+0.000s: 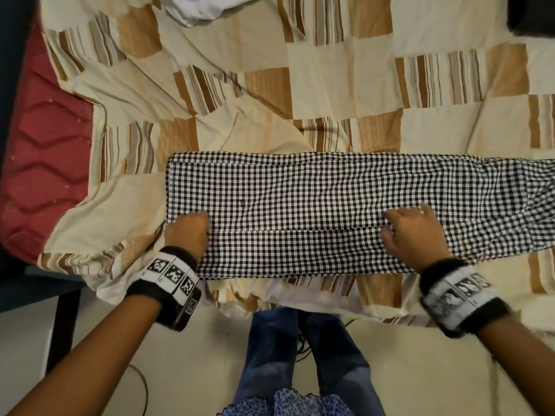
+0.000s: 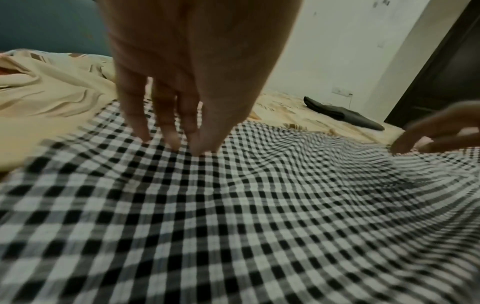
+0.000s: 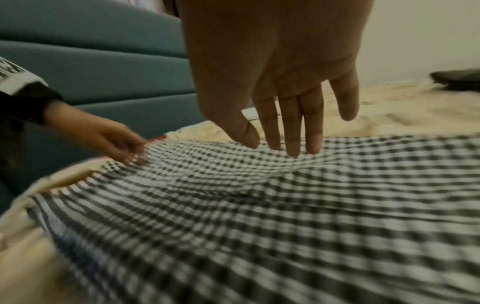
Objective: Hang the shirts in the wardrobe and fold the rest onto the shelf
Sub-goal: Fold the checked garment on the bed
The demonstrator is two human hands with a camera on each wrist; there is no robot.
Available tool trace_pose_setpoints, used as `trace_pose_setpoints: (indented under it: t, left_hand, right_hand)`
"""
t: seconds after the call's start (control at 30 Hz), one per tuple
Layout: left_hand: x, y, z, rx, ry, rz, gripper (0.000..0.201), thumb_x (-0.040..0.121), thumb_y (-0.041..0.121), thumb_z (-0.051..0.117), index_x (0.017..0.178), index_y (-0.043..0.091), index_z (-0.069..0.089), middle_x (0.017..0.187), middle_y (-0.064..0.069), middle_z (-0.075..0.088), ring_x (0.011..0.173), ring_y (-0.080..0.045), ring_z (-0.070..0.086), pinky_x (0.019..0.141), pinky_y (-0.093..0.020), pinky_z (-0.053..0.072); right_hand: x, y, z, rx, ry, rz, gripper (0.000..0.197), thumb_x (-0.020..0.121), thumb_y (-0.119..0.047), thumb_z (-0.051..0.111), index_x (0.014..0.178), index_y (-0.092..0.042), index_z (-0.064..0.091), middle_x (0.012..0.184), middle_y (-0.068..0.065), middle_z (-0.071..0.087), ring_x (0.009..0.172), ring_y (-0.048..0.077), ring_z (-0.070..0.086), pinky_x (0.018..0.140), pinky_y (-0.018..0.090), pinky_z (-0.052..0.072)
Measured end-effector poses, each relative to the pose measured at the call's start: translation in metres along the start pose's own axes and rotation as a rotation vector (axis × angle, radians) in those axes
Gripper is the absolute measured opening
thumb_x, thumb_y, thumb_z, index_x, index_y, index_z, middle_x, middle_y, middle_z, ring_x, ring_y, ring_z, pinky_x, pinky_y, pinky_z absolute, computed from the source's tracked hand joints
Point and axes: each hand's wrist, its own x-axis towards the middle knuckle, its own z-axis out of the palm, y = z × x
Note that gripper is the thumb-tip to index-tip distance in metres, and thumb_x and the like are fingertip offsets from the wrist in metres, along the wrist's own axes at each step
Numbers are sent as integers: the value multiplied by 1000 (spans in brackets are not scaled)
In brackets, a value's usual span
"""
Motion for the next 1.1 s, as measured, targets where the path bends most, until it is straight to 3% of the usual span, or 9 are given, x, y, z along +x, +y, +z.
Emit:
trace_pose_setpoints:
  t: [0.13,0.27,0.33,0.47,0.63,0.73,0.9,1.0,1.1]
  left_hand:
    - [40,12,-4,-46,255,229,61,78,-7,63,133,12,45,137,-14,41,123,-34,37,95,-46,43]
    - [77,6,-10,52,99,182,114,67,16,82,151,22,4,157,-15,0,143,-40,1,113,-54,17]
    - [89,1,-15,79,-37,144,125,67,26,83,149,27,-11,156,-10,-19,142,-39,-14,113,-55,8]
    - [99,-7,-19,15,-165,135,129,67,30,83,146,28,-19,153,-4,-28,140,-35,-23,114,-54,4]
    - [89,-5,-14,-7,-100,126,125,71,31,80,147,23,-19,154,-7,-25,141,-36,-20,115,-51,1]
    - [71,1,-2,-49,23,70,108,81,24,71,149,20,-13,156,-11,-18,142,-37,-14,116,-51,0]
    - [11,12,54,-255,178,-35,72,96,29,47,150,10,3,157,-18,-2,144,-37,-5,115,-54,0]
    - [-19,2,96,-262,130,-26,72,95,51,29,149,5,16,155,-19,10,143,-37,6,113,-58,6]
    - [-22,-5,116,-231,150,-29,84,88,63,12,148,6,20,155,-17,14,143,-36,11,111,-56,7]
  right_hand:
    - [50,-125,8,157,-18,-177,49,88,-32,58,131,-8,50,131,16,54,121,30,50,109,60,25]
    - [87,-214,32,-63,-191,-289,82,89,-63,39,151,-23,6,157,19,-4,145,36,-1,106,69,-2]
    - [101,-217,42,-121,-214,-322,87,84,-75,29,150,-29,-5,157,12,-16,145,32,-13,102,71,-9]
    - [105,-133,46,-80,-169,-173,99,71,-89,17,150,-34,-8,156,-1,-20,145,24,-13,103,72,-11]
    - [44,41,44,26,-241,428,114,51,-94,-14,148,-34,-16,155,-4,-26,143,21,-21,106,70,-11]
    - [25,74,34,50,-327,581,122,47,-94,-19,150,-28,-12,157,4,-20,144,26,-17,107,69,-2]
    - [29,-33,44,83,-156,218,104,69,-86,5,151,-21,0,157,16,-7,144,32,-10,103,68,-10]
    - [28,-136,68,57,-77,-148,95,73,-83,26,147,-23,21,155,18,17,142,35,14,102,74,7]
    - [23,-187,84,-24,-131,-316,95,71,-83,38,145,-26,22,154,12,22,142,30,18,99,74,23]
